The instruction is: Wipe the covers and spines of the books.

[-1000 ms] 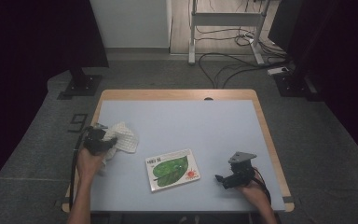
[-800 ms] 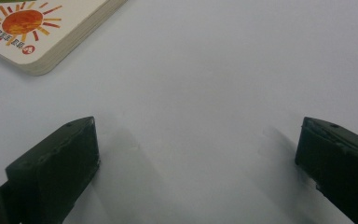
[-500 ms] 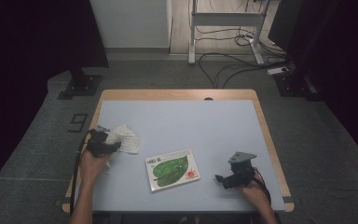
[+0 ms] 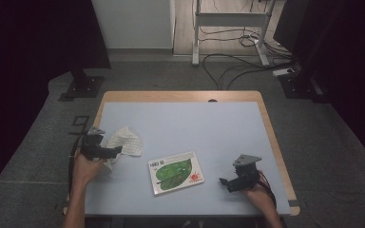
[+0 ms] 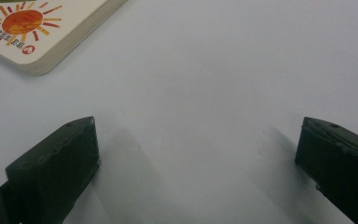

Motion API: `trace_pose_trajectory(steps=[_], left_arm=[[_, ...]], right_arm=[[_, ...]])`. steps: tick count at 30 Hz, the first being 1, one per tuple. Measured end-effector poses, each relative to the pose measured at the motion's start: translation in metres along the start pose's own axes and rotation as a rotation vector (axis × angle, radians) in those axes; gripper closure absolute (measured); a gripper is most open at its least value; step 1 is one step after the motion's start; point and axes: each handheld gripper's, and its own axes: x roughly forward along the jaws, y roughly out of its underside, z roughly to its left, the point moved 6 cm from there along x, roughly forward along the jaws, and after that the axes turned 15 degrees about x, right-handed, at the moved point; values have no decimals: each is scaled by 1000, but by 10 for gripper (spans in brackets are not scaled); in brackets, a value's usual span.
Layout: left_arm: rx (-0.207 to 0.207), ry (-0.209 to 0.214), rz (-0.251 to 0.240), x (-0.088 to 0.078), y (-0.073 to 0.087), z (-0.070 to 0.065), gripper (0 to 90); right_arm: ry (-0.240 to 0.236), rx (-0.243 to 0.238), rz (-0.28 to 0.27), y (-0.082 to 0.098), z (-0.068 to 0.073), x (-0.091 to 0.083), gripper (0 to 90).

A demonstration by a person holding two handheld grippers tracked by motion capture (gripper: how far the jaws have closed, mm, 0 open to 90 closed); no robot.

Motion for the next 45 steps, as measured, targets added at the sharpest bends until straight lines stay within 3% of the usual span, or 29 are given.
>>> trace_pose_trajectory(steps=[5, 11, 18, 22, 30, 45], left_arm=[[52, 9, -17, -18, -6, -10, 0], [125, 29, -30, -36, -12, -32, 0], [183, 103, -80, -43, -19, -64, 0], [208, 175, -108, -35, -20, -86, 0], [295, 200, -52, -9, -12, -114, 0], [328, 266, 16, 24, 18, -136, 0]], right_arm=[[0, 0, 0, 0, 0, 0, 0], [0, 0, 0, 0, 0, 0, 0], [0, 0, 0, 0, 0, 0, 0], [0, 0, 0, 0, 0, 0, 0], [0, 0, 0, 0, 0, 0, 0], [0, 0, 0, 0, 0, 0, 0]])
